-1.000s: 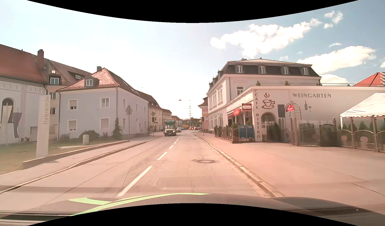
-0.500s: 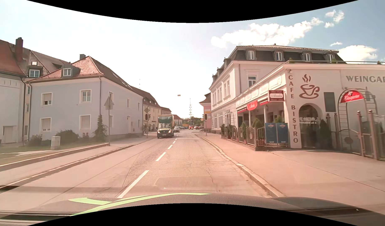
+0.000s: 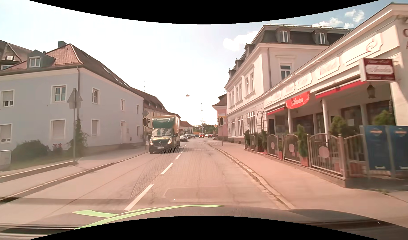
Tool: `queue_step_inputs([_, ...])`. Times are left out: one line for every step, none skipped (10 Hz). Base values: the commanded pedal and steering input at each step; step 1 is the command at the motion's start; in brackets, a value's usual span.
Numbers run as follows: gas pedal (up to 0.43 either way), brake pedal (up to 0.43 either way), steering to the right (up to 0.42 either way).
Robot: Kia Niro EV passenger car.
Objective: Follow the waypoints while adhering to traffic rules and regulations
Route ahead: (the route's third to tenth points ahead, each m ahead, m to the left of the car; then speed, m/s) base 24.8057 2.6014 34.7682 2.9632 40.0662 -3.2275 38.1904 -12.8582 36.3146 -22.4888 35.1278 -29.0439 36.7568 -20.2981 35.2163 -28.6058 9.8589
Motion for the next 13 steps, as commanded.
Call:
queue_step_inputs([0.000, 0.152, -0.004])
queue_step_inputs([0.000, 0.152, -0.004])
queue_step_inputs([0.000, 0.159, -0.004])
queue_step_inputs([0.000, 0.159, -0.005])
queue_step_inputs([0.000, 0.159, -0.007])
queue_step_inputs([0.000, 0.159, -0.009])
queue_step_inputs([0.000, 0.159, -0.011])
queue_step_inputs([0.000, 0.165, -0.011])
queue_step_inputs([0.000, 0.171, -0.011])
queue_step_inputs([0.000, 0.171, -0.012])
queue_step_inputs([0.000, 0.177, -0.014])
queue_step_inputs([0.000, 0.183, -0.015])
queue_step_inputs([0.000, 0.195, -0.017])
